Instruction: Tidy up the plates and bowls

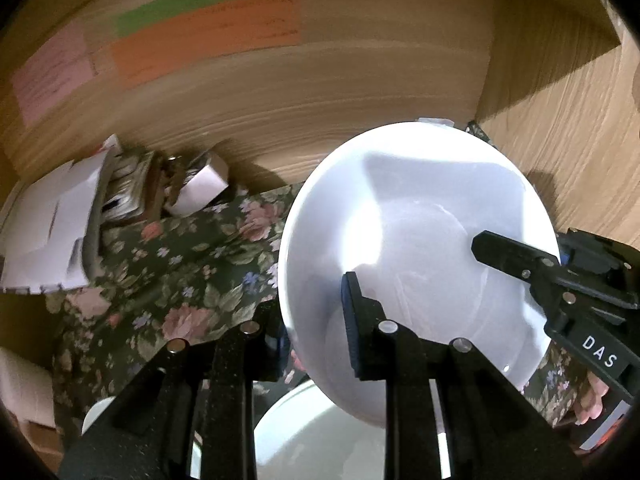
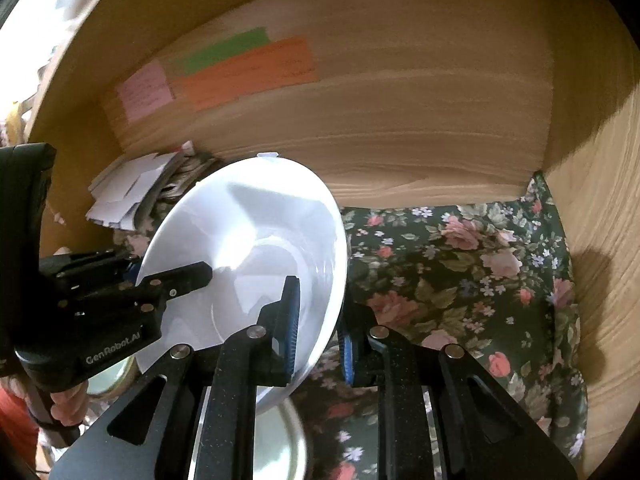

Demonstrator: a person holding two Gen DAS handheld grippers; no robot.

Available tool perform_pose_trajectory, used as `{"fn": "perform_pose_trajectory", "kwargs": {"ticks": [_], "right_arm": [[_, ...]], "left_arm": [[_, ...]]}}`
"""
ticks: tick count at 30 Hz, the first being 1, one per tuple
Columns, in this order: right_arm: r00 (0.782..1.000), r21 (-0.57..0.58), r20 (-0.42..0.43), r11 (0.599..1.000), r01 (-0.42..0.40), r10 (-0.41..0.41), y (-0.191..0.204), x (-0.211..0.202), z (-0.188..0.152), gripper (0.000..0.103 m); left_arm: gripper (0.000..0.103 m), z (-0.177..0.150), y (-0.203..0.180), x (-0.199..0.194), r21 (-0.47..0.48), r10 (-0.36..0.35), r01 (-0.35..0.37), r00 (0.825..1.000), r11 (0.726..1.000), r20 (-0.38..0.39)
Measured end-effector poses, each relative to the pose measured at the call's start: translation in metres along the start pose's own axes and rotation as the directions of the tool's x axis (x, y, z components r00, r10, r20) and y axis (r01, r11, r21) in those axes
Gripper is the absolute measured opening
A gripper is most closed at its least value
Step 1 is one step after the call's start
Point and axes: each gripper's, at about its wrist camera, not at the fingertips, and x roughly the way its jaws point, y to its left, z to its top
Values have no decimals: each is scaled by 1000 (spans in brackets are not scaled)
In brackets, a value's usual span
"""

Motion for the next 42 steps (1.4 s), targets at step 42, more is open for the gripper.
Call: {"fn": "perform_pose_trajectory", "kwargs": {"ticks": [42], "right_arm": [[977, -172, -61, 962, -210, 202, 149, 20, -37, 16]], "left_arm": [[22, -123, 117, -98, -261, 141, -125, 989, 957, 46]]}}
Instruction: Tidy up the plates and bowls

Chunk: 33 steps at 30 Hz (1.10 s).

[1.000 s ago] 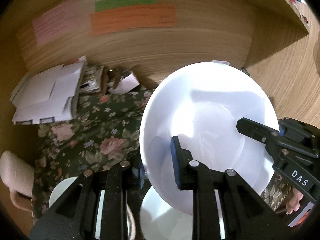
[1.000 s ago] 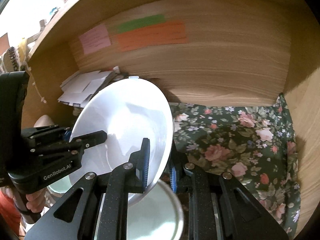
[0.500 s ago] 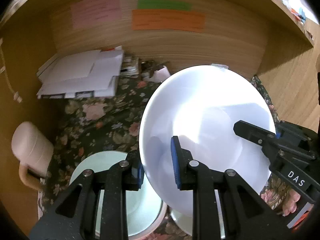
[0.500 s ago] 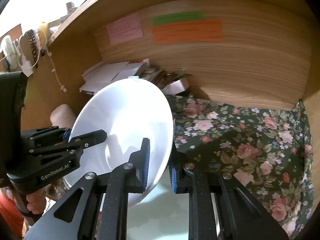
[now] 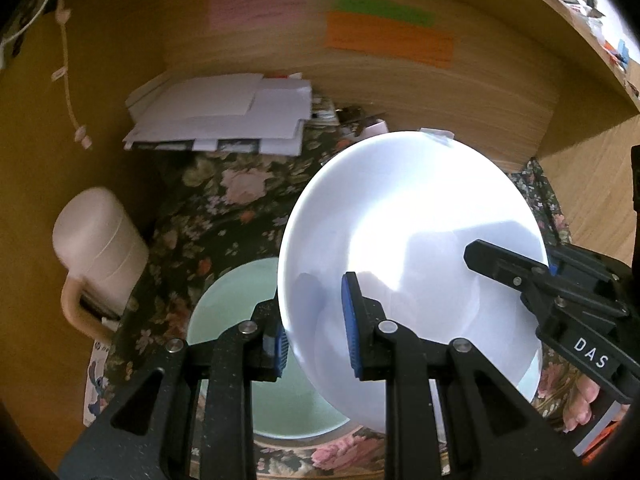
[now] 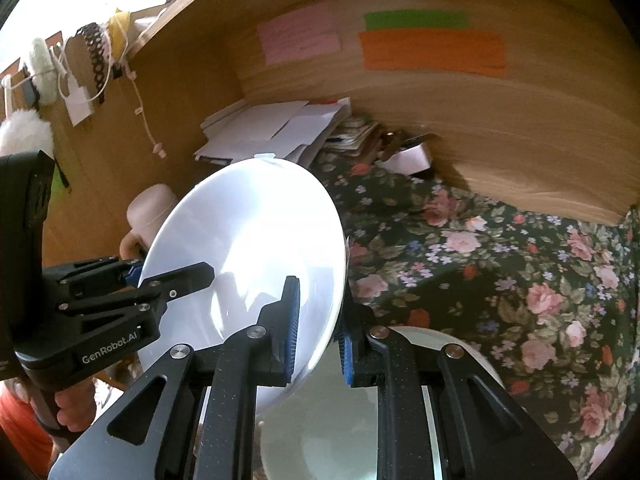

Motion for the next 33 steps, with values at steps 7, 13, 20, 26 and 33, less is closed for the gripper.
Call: {"fn": "perform_pose_trajectory", "kwargs": {"ticks": [7, 13, 20, 26, 33], "right_arm": [[999, -11, -37, 999, -34, 33, 15, 21, -3, 16], [996, -12, -75, 998, -55, 54, 21, 39, -5, 16], [990, -6, -124, 998, -70, 69, 23, 59, -8, 16], [983, -4, -167, 997, -78, 77, 22, 74, -14, 16], [985, -42, -163, 997, -67, 60, 26, 74, -12, 16]], "left_arm": [[22, -10, 23, 5, -41, 22, -23, 1000, 999, -19], [22, -17, 40, 10, -67, 28, -30, 999, 997, -38], [22, -26, 52, 21, -89, 24, -29, 998, 996, -60], [22, -33, 55, 27, -89, 31, -37, 997, 995, -75], [22, -34, 61, 33, -88, 38, -45, 996, 995, -85]]}}
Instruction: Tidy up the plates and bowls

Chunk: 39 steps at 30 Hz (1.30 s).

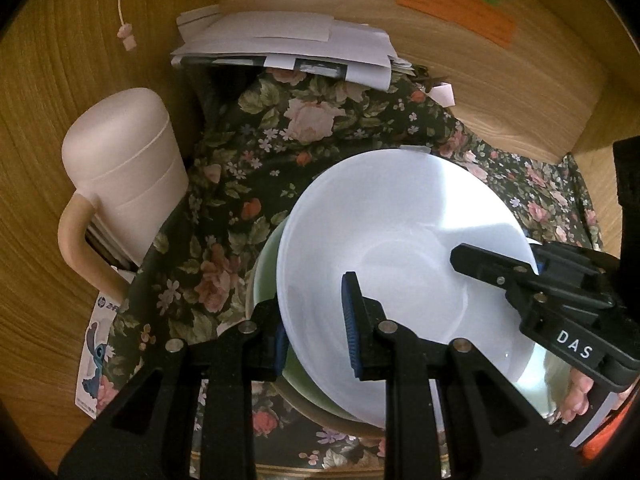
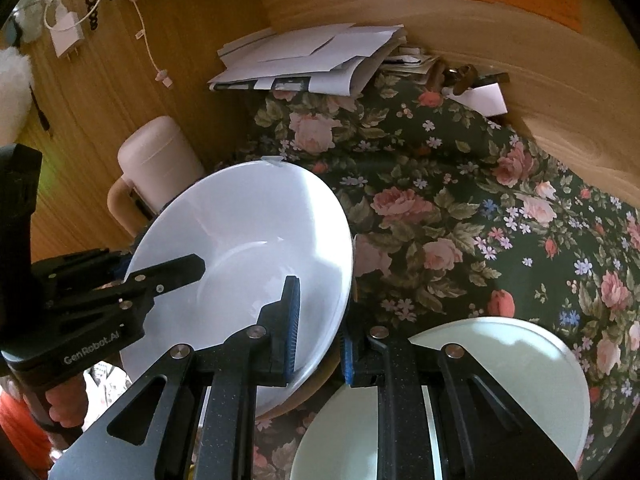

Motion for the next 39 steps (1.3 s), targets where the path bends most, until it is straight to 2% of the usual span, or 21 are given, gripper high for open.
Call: {"fn": "perform_pose_trajectory", "kwargs": {"ticks": [7, 14, 20, 25, 27, 28, 35, 37, 39], "right_arm": [[999, -42, 0, 999, 35, -35, 4, 2, 1, 20], [1000, -28, 2, 999, 23, -23, -2, -1, 0, 20], [1000, -31, 10, 999, 28, -27, -2, -4, -2, 27], [1000, -36, 25, 999, 17, -16, 0, -11, -1, 33], [999, -41, 36, 999, 22, -20, 1, -14, -1, 42], [999, -42, 40, 999, 24, -22, 1, -15, -1, 44], [999, -37, 45, 999, 31, -29, -2, -19, 1, 45], [999, -35, 41, 999, 29, -28, -3, -19, 1, 45], [999, -38, 35, 999, 29, -27, -4, -17, 1, 45]], "left_arm": [[22, 0, 0, -2, 15, 38, -38, 999, 999, 22], [22, 2, 2, -1, 20, 24, -24, 1000, 1000, 11], [23, 11, 3, 1, -6, 14, -14, 1000, 1000, -3], [28, 17, 2, -1, -7, 10, -10, 1000, 1000, -10], [28, 18, 4, -1, -18, 2, -3, 1000, 1000, -17], [28, 19, 5, 0, -25, -3, 3, 1000, 1000, -22], [28, 24, 10, 0, -43, -23, 21, 998, 999, -50], [32, 26, 12, -4, -43, 2, -4, 999, 999, -32], [42, 28, 11, -13, -22, 47, -47, 999, 999, 15]]}}
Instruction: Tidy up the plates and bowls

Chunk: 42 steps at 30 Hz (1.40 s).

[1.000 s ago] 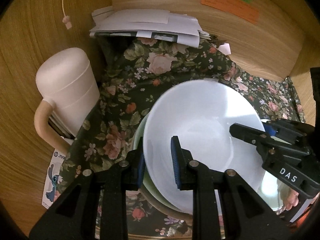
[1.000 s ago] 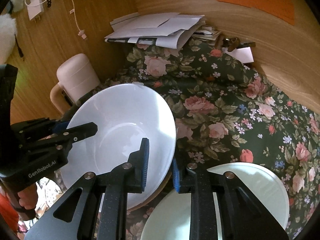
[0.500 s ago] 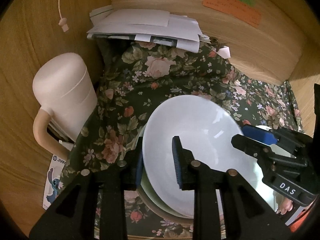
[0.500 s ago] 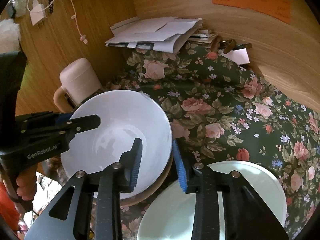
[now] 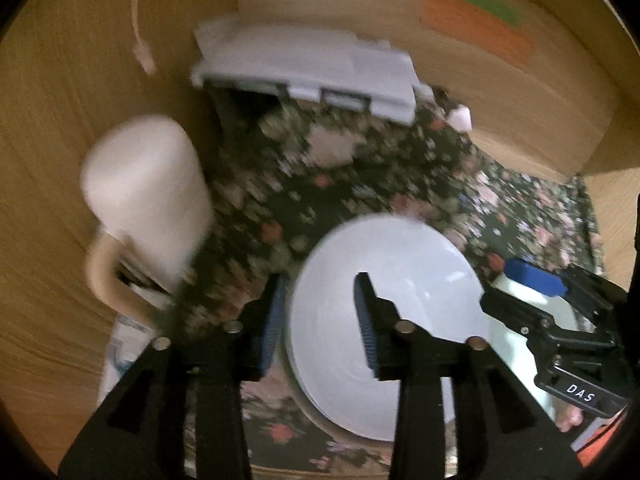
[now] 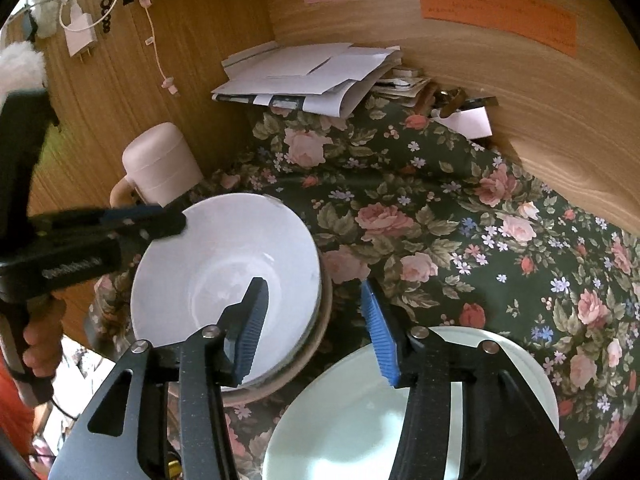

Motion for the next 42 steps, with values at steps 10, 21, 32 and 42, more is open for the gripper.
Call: {"fn": "perform_pose_trajectory", "kwargs": {"ticks": [10, 21, 32, 42], "right_arm": [[998, -11, -58, 1000, -17, 16, -2, 14, -1, 46], [988, 8, -150, 999, -45, 46, -3, 39, -1, 46], [974, 13, -216, 998, -67, 68, 4, 56, -2, 33], [982, 20, -179, 999, -49, 51, 6, 53, -3, 30]], "left_arm": [[55, -21, 17, 12, -9, 19, -20, 999, 1000, -39], [55, -45, 23, 31, -56, -65, 60, 995, 997, -80], [49, -47, 20, 35, -66, -135, 130, 987, 989, -86], [44, -47, 16, 34, -82, -101, 96, 993, 992, -58]]}}
